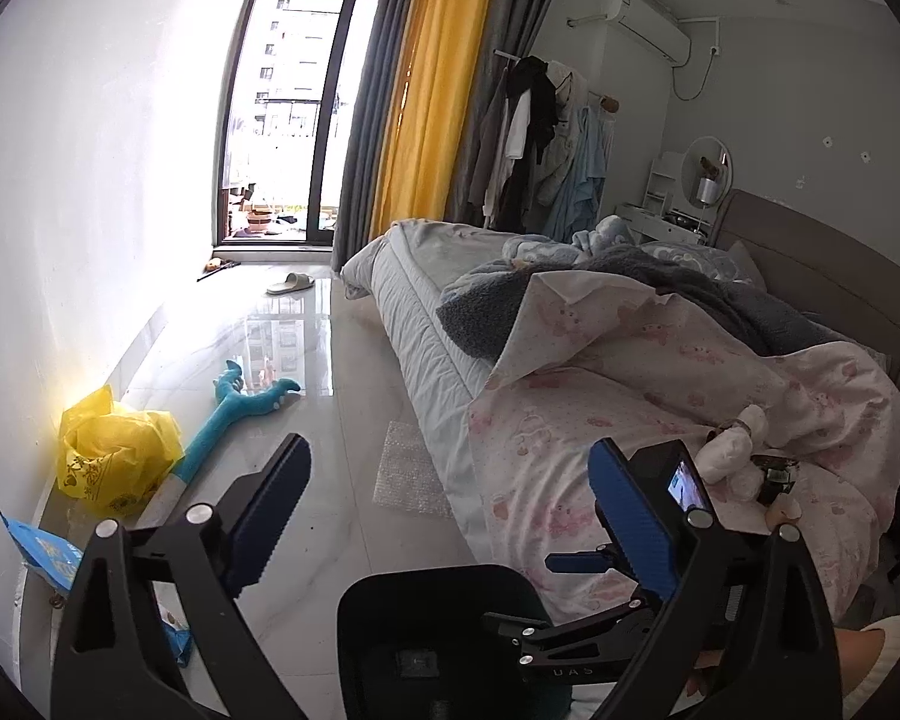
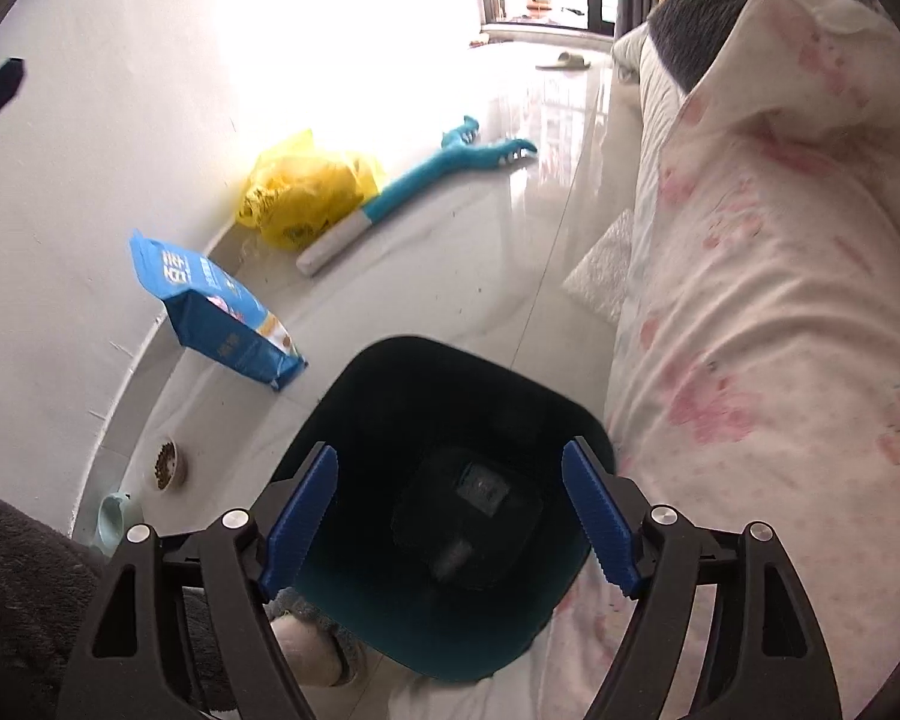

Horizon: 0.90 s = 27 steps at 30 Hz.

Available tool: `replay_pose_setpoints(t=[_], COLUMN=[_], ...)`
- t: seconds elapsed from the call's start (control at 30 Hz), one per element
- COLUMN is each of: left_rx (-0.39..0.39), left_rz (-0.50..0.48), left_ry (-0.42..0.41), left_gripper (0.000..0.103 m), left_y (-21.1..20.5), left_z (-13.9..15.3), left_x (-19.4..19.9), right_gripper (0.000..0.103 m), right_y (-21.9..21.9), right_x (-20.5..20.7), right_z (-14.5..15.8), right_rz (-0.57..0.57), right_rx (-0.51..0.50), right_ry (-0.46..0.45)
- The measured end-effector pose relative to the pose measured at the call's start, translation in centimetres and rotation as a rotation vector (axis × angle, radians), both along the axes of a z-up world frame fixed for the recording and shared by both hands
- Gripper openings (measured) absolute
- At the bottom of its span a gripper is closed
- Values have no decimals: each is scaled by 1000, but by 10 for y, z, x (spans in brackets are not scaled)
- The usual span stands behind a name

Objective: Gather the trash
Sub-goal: 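Move both tools back to the remaining trash on the duvet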

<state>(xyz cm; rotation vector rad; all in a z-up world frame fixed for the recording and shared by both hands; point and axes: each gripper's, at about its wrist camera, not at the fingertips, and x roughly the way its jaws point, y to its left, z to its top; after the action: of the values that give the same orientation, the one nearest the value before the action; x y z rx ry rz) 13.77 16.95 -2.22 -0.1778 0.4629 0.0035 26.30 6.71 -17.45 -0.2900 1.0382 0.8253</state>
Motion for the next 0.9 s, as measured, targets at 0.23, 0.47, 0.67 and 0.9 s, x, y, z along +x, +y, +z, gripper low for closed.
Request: replay_pose_setpoints(t=[0.23, 0.47, 0.67, 0.9], left_rx=[-12, -10, 17, -5], left_rz=[-57, -126, -148, -183], left_ry=[-37, -40, -35, -4], left_gripper=[97, 97, 97, 97], left_y=[-31, -58, -72, -84], left_z=[13, 17, 14, 9], left_x=[8, 20, 33, 61], right_gripper=[81, 81, 81, 82], right_y=[-33, -76, -112, -167], right_x=[2, 6, 12, 24], right_z=[35, 66, 86, 109], right_rz=[-15, -66, -110, -195], right_rx=[72, 112, 113, 133], right_ry=[-86, -175, -270, -341])
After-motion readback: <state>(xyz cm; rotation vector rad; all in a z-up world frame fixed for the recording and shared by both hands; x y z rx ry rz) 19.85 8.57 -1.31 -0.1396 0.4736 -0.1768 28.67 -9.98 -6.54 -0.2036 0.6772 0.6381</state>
